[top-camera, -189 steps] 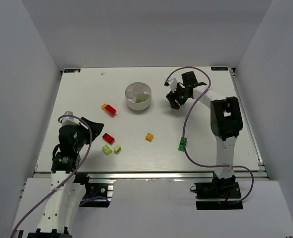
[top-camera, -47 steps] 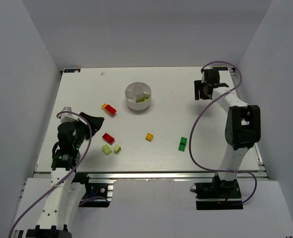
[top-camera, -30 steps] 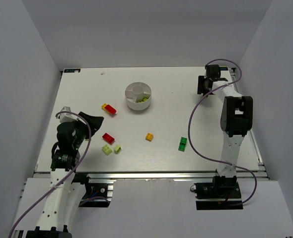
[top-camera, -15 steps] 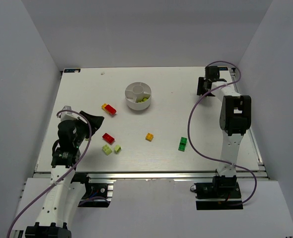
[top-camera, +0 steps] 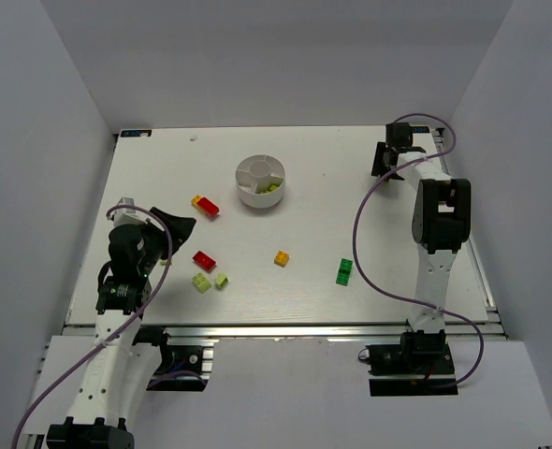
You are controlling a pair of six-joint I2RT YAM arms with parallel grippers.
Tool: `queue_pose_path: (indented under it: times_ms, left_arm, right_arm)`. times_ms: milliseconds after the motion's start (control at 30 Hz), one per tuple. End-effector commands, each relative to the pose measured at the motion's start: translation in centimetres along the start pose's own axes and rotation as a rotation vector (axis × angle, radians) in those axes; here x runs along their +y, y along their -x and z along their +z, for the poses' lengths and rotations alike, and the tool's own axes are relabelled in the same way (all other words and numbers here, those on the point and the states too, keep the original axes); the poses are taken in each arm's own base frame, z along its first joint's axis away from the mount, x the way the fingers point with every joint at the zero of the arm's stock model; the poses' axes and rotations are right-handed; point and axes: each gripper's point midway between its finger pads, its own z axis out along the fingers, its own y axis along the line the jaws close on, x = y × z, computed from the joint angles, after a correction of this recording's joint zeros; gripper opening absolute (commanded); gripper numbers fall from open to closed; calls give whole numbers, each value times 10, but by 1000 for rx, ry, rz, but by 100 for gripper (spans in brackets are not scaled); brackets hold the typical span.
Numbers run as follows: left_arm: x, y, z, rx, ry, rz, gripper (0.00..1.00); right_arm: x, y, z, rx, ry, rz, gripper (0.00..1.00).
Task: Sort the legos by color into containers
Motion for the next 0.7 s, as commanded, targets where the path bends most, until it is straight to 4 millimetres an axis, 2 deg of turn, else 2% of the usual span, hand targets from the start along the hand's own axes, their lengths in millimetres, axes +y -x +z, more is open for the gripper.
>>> queue_pose_path:
  times_ms: [0,433,500,567,667]
  left_arm:
    - [-16,14,-5,-34,-34,3,76]
    - [-21,15,-5,-35,-57,-1,76]
    - [-26,14,-5,-27,-84,1,76]
    - [-35,14,-5,-21,-127,7,76]
    - [-45,15,-6,-19,-174,10,76]
  right_arm:
    - [-3,17,2,-45,-30,53,57]
    - [-9,9,6,-24,-39,67,43]
    - [-10,8,6,-22,-39,63,38]
    - [-10,10,2,-29,-24,58,28]
    - [-6,13,-8,-41,27,49,18]
